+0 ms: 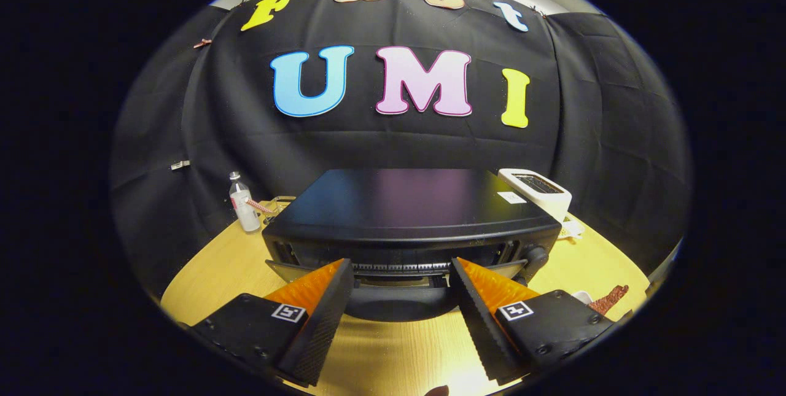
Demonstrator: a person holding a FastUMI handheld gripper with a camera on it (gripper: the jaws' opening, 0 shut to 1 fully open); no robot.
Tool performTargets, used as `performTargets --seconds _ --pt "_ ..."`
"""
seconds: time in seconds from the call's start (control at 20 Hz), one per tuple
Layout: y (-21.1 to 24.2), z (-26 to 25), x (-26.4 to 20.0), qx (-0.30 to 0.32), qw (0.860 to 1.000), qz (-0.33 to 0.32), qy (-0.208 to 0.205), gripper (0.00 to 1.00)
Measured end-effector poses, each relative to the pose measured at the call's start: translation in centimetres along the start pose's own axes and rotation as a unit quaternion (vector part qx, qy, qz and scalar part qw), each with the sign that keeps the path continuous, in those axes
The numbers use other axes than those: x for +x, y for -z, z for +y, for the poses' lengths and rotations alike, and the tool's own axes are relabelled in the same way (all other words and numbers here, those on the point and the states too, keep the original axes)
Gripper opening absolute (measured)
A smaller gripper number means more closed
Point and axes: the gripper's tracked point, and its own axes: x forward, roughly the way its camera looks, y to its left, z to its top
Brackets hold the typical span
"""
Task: Open the toaster oven, put the food inside, and close the toaster oven door.
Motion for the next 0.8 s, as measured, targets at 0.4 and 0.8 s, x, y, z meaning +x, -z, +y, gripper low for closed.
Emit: performTargets --seconds 0.4,0.8 --pt "5.7 -0.1 -4.3 0.000 0.998 0.063 -0.009 0.96" --pt "12.1 -0.3 -5.9 -0.012 0.989 0.149 -0.009 0.97"
